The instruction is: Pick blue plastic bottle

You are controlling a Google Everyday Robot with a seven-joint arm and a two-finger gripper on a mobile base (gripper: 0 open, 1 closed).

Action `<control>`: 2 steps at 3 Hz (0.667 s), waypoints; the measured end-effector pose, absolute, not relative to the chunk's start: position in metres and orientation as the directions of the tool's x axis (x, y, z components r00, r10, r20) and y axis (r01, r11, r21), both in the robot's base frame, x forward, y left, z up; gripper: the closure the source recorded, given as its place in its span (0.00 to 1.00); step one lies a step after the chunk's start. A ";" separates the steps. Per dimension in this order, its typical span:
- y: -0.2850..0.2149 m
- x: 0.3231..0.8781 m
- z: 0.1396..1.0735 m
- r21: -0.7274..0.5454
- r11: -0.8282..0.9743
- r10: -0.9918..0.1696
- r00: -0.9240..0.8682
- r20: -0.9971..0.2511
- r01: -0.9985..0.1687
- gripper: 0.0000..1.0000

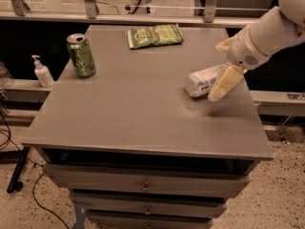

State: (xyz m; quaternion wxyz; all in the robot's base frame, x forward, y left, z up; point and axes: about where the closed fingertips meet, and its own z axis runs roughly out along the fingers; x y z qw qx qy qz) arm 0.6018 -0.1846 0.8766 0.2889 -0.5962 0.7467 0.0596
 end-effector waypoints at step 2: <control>-0.169 0.617 0.861 -0.215 0.240 -0.864 -0.107 -0.493 -0.947 0.41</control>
Offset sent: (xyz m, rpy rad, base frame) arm 0.0207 0.0205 -0.0144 0.0010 0.0592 0.0507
